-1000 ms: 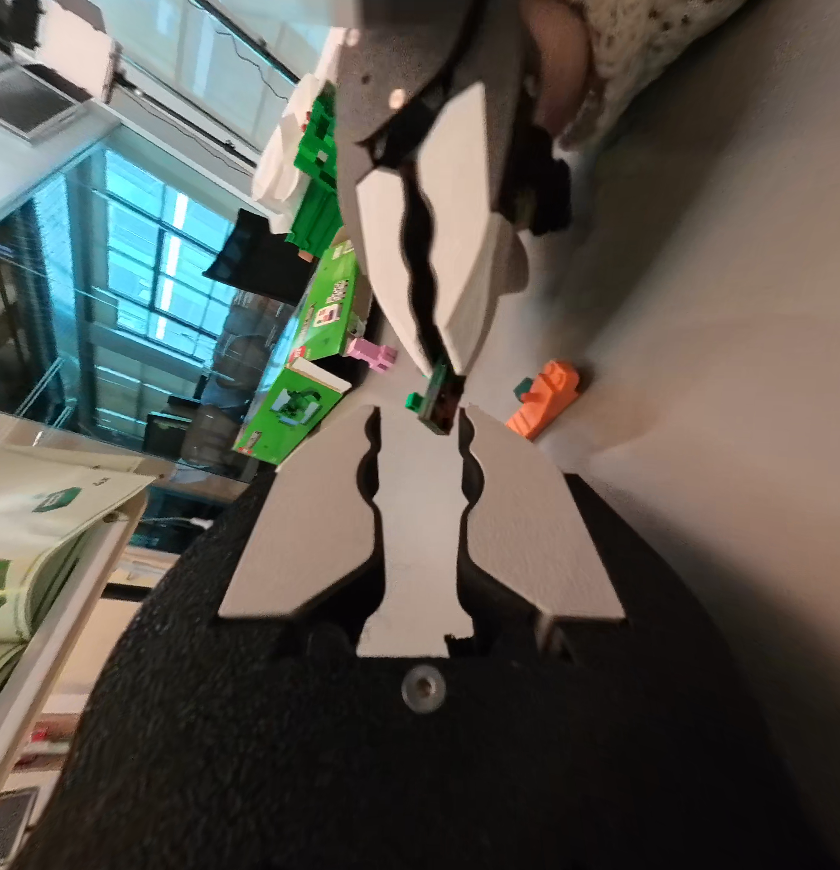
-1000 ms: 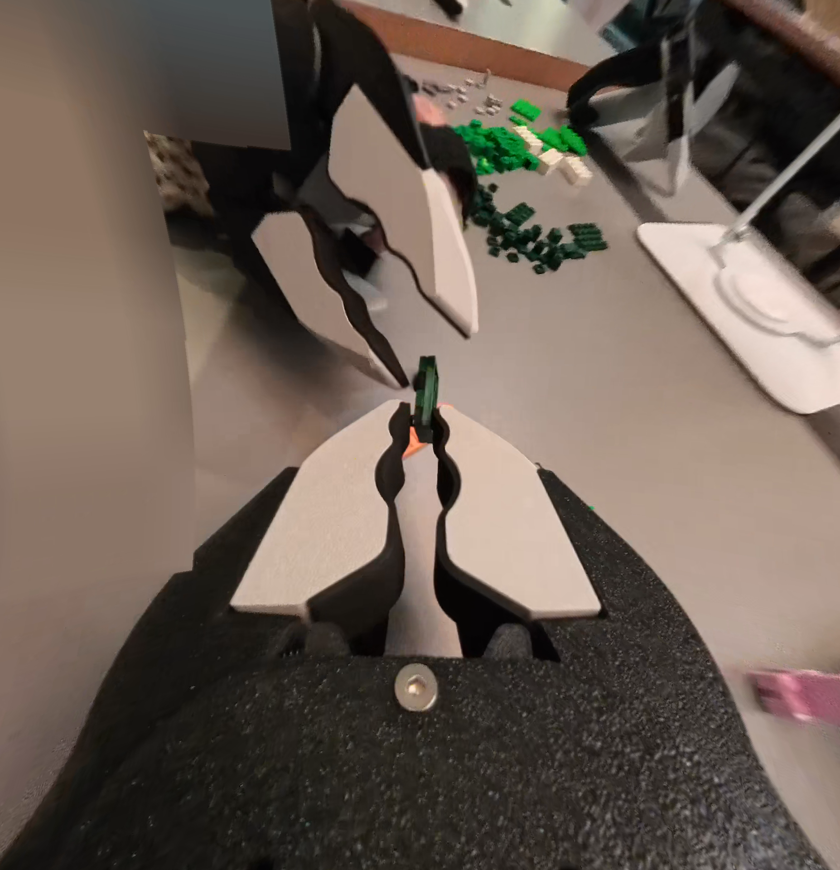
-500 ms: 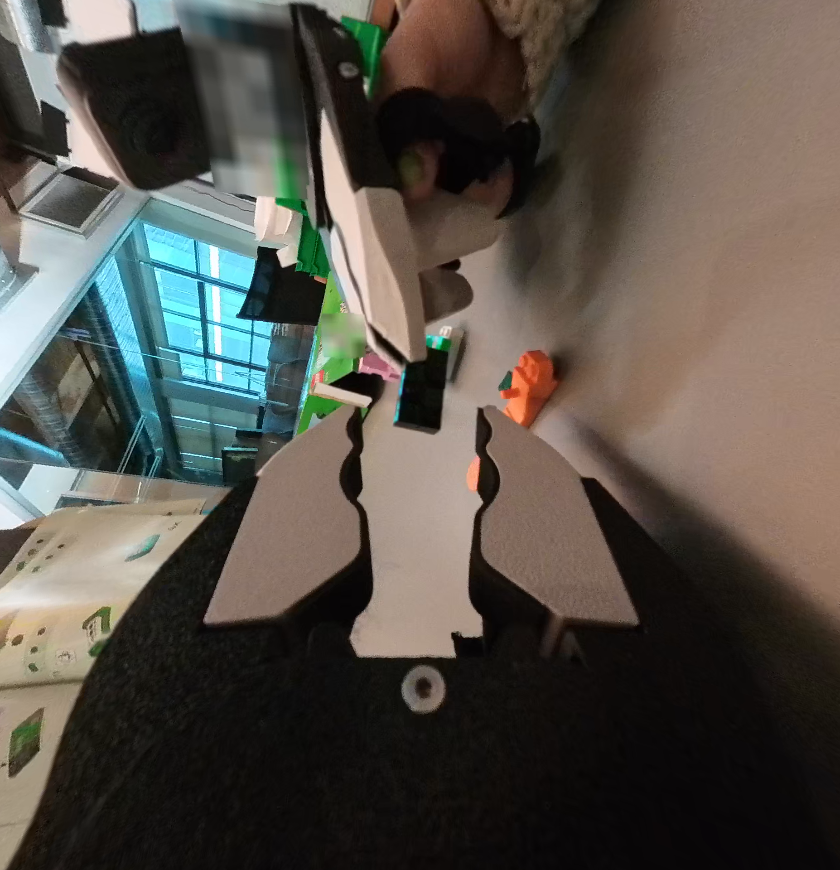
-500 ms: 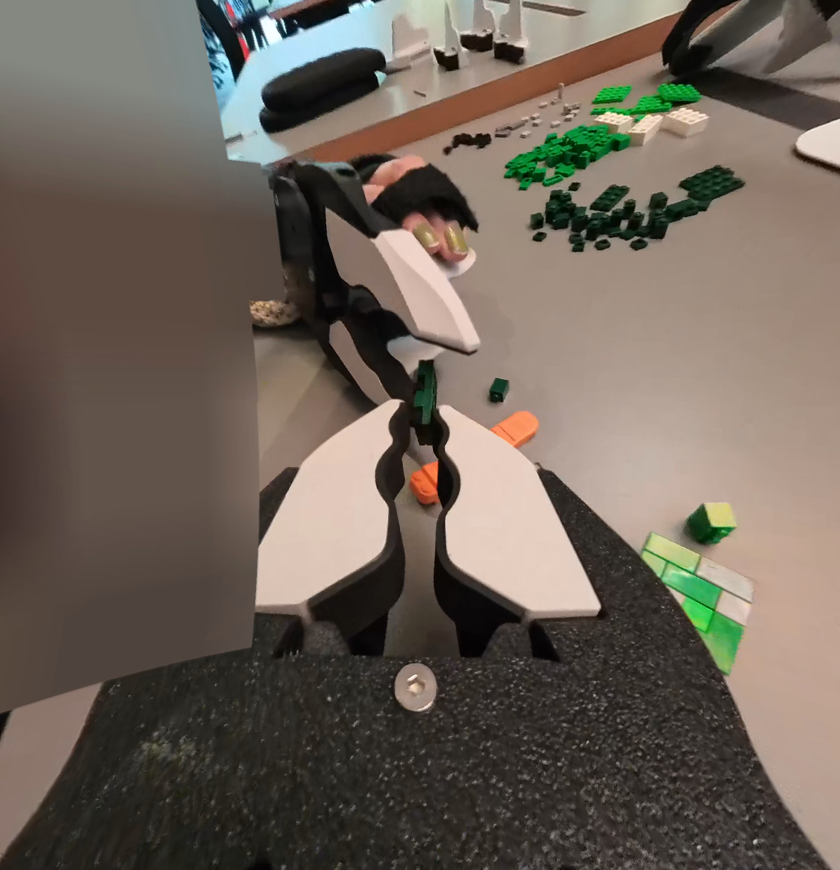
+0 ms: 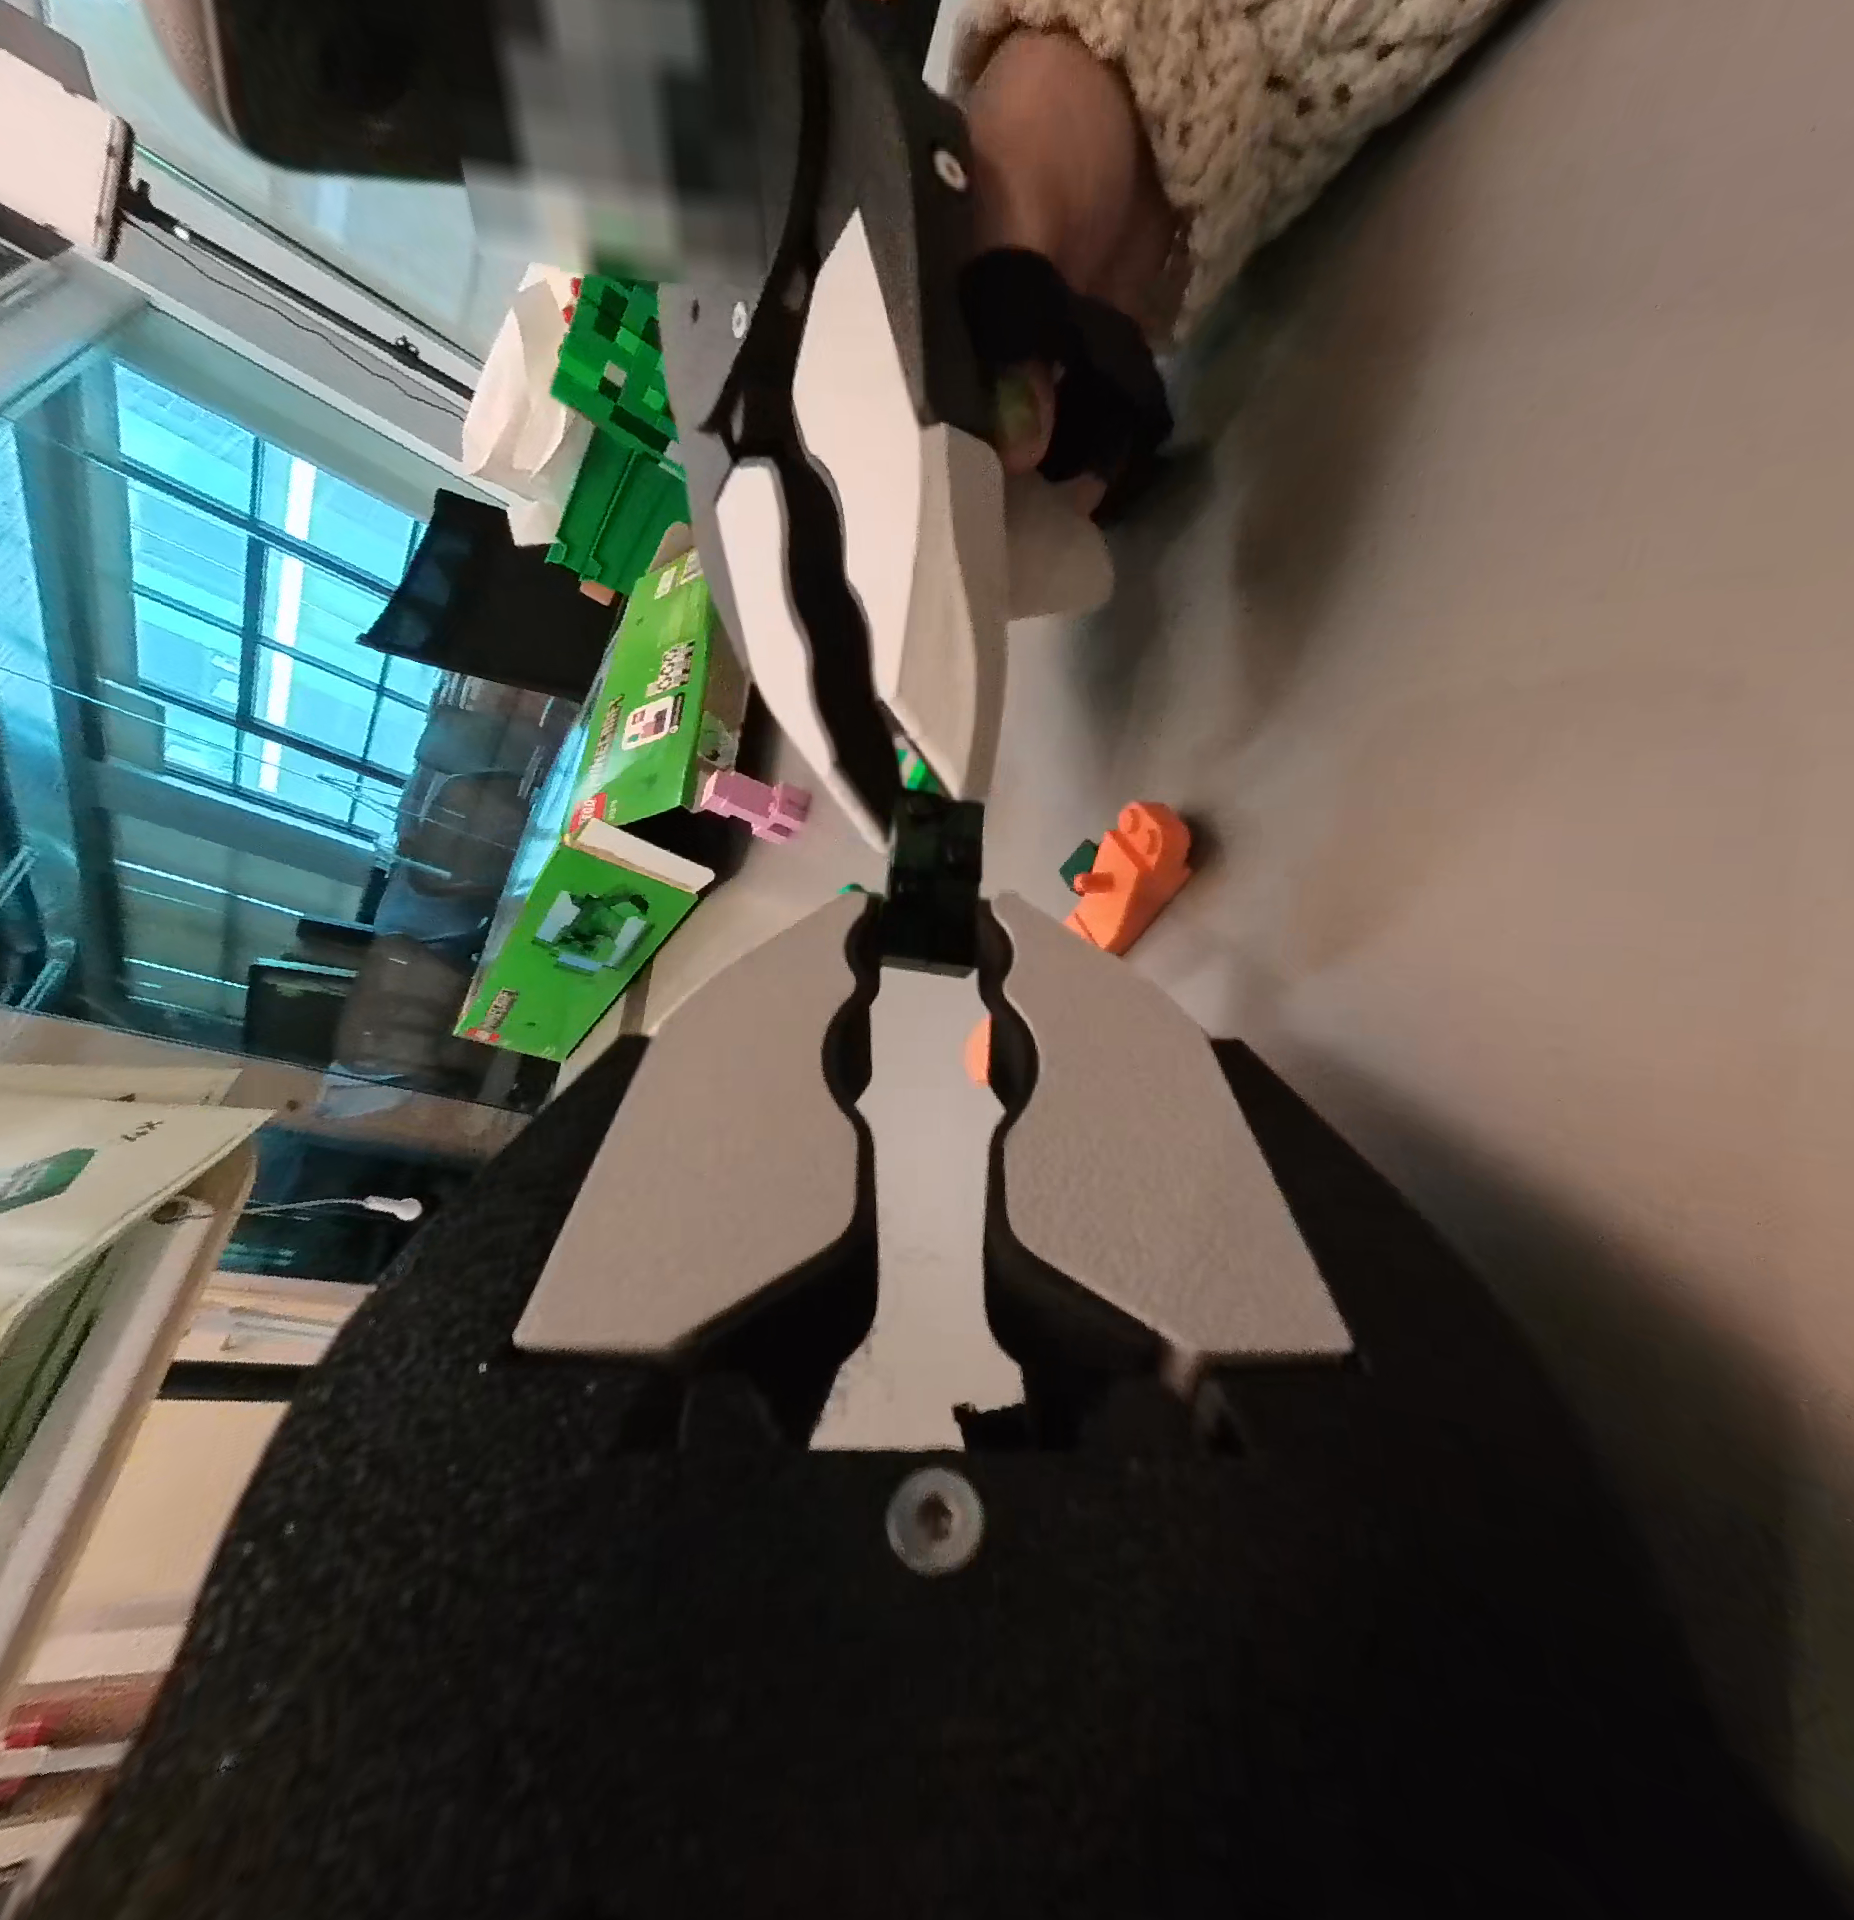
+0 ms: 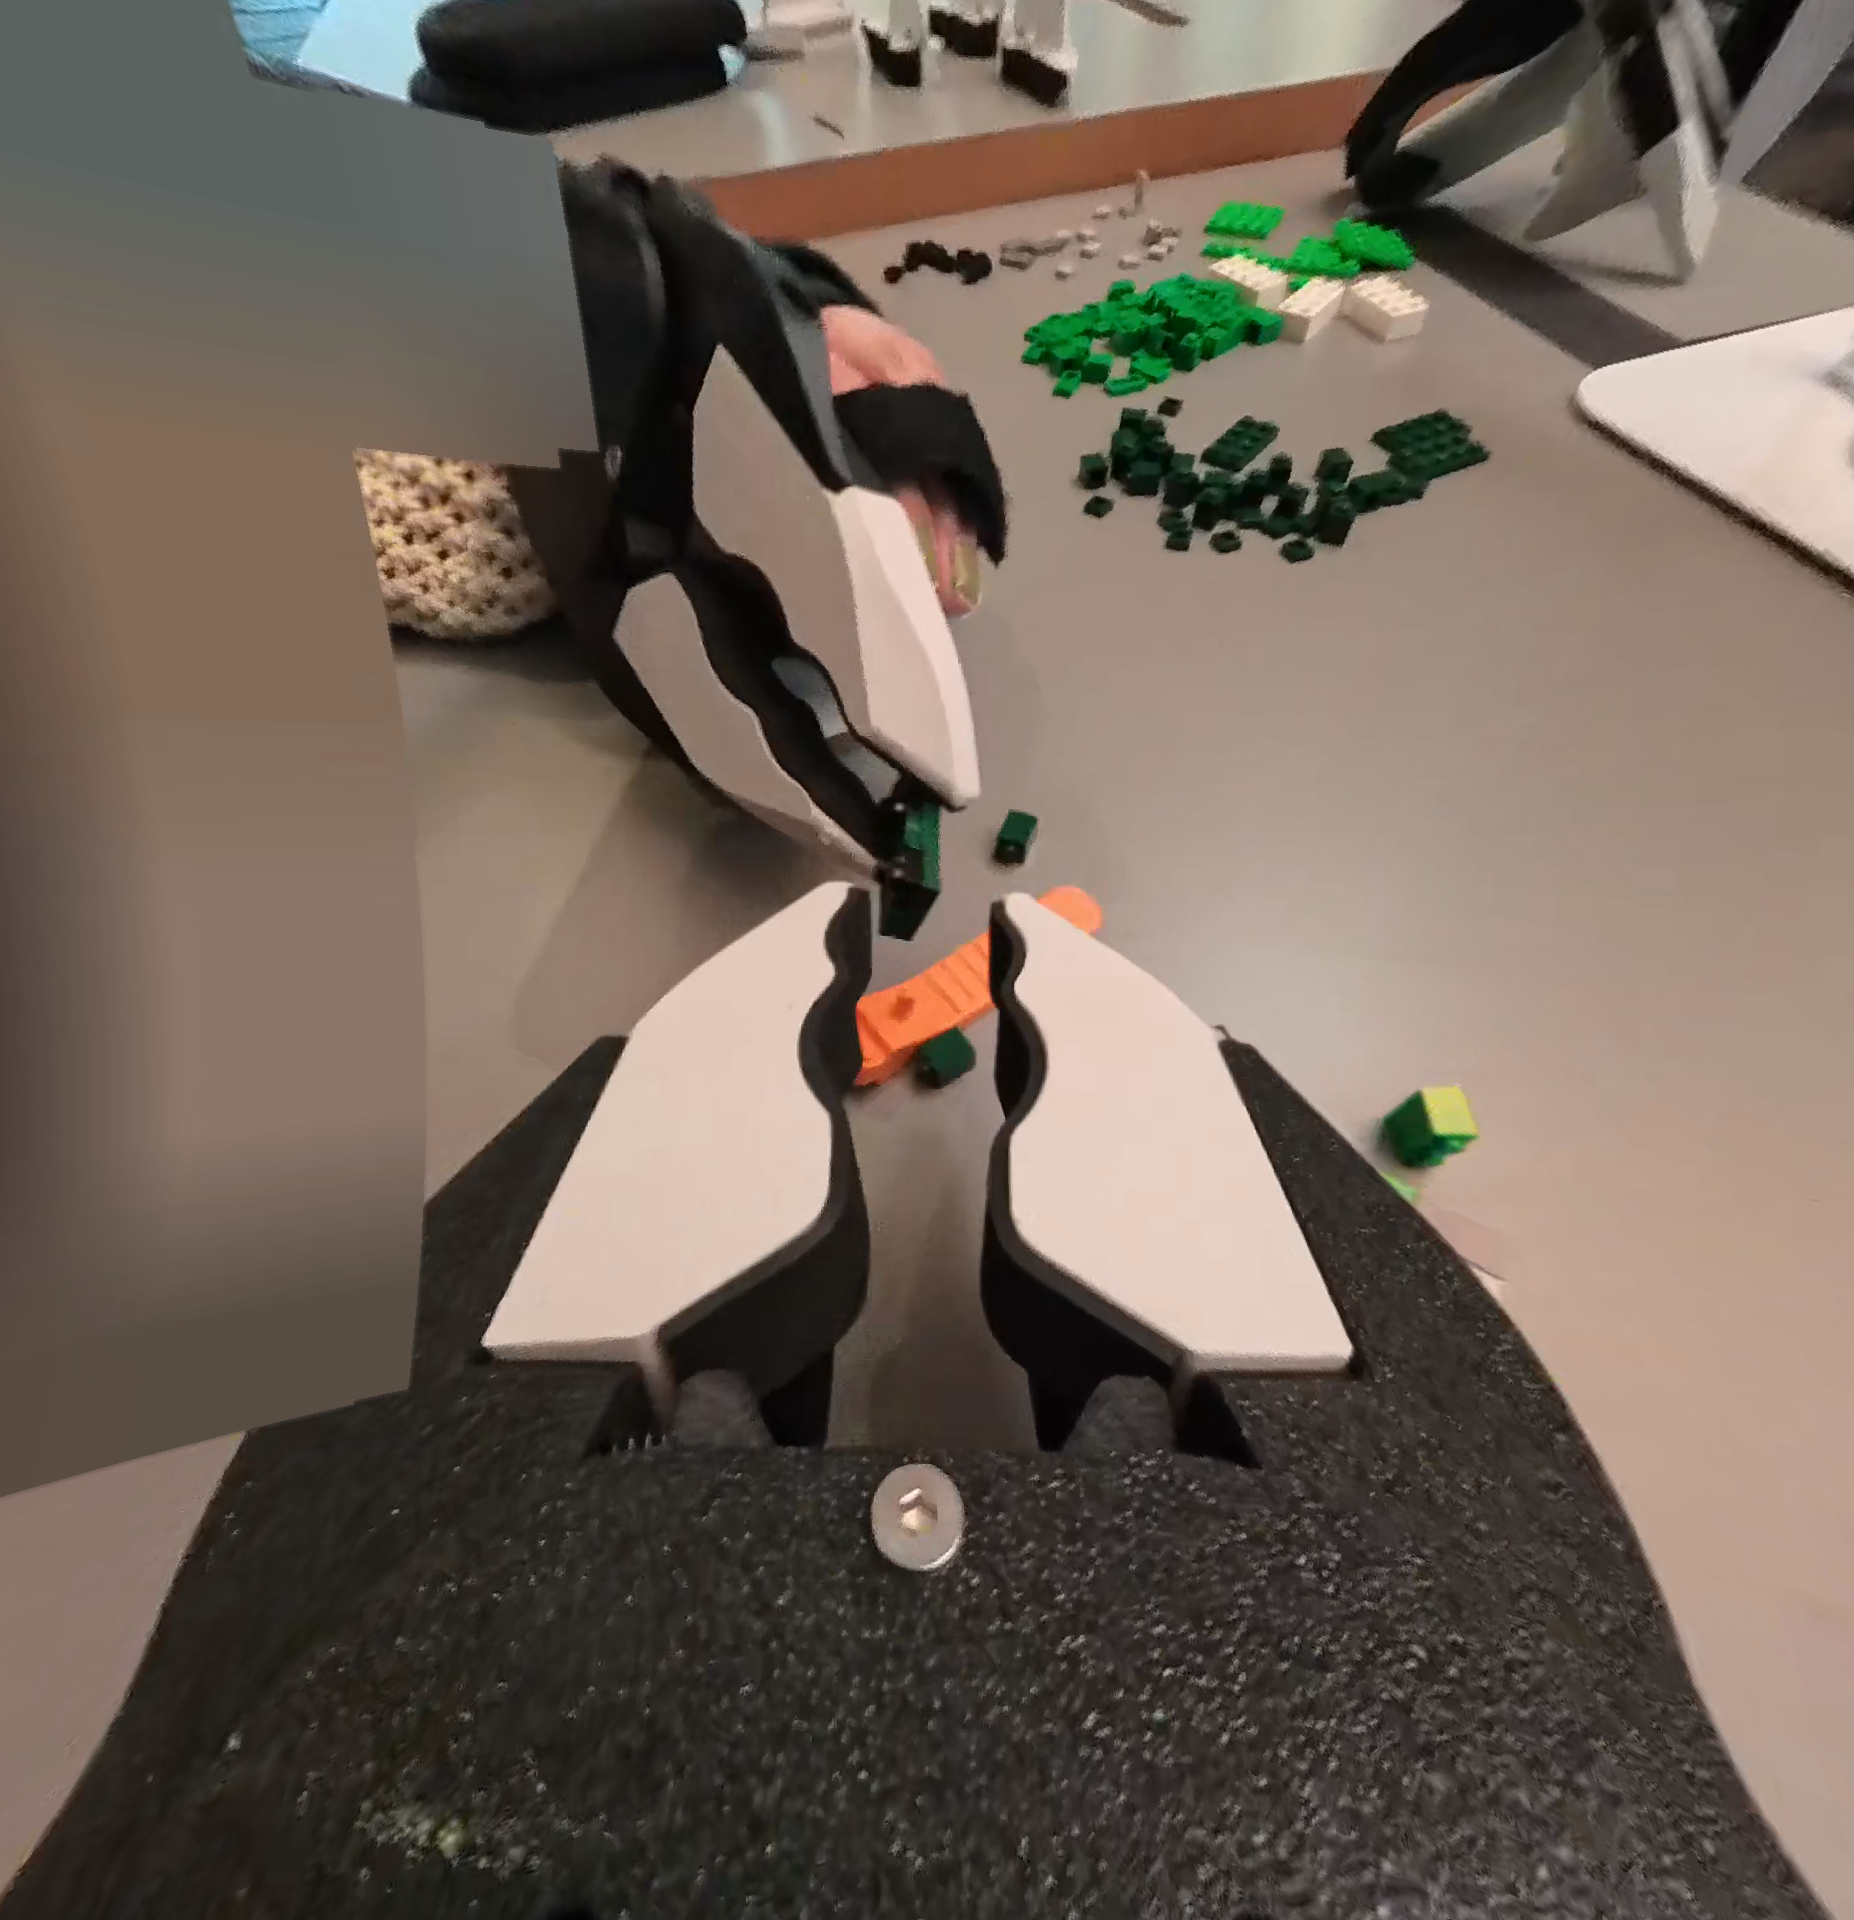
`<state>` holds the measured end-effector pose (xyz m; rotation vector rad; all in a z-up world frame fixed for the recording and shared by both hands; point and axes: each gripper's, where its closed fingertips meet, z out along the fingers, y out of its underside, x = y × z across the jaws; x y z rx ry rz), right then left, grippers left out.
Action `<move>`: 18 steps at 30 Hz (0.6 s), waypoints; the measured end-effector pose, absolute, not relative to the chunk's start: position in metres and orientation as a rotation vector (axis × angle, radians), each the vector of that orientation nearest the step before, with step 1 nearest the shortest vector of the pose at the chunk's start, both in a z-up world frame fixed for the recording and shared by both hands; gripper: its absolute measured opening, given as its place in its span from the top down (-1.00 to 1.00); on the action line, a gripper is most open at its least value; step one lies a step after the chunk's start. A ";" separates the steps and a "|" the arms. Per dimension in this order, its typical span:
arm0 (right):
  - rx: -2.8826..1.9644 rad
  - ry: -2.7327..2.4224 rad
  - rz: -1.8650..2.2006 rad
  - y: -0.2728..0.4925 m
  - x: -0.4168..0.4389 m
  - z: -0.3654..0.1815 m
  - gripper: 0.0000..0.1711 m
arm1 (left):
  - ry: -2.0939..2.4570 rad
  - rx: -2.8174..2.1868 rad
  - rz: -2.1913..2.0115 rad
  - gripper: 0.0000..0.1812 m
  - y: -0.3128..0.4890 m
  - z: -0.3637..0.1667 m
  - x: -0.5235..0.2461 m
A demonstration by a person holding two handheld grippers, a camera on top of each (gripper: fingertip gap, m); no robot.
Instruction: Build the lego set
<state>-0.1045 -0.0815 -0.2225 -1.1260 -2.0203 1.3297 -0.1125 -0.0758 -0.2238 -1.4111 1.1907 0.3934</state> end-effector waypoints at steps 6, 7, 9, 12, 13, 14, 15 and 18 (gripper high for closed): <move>-1.191 -2.058 1.473 -0.092 -0.102 -0.223 0.93 | 1.312 -1.374 0.471 0.81 -0.078 -0.236 -0.104; -1.200 -2.048 1.468 -0.091 -0.103 -0.223 1.00 | 1.312 -1.370 0.468 0.82 -0.078 -0.236 -0.104; -1.227 -2.036 1.480 -0.090 -0.104 -0.223 1.00 | 1.300 -1.369 0.469 0.81 -0.078 -0.234 -0.105; -1.265 -1.975 1.544 -0.089 -0.106 -0.217 0.93 | 1.280 -1.373 0.473 0.81 -0.077 -0.232 -0.106; -1.278 -1.965 1.569 -0.089 -0.106 -0.216 0.83 | 1.282 -1.380 0.465 0.81 -0.077 -0.233 -0.106; -1.297 -1.966 1.582 -0.089 -0.106 -0.216 0.77 | 1.284 -1.382 0.465 0.82 -0.077 -0.233 -0.106; -1.318 -1.983 1.578 -0.089 -0.106 -0.219 0.73 | 1.288 -1.377 0.470 0.82 -0.078 -0.233 -0.105; -1.322 -2.055 1.513 -0.093 -0.104 -0.228 0.77 | 1.313 -1.369 0.505 0.82 -0.077 -0.236 -0.105</move>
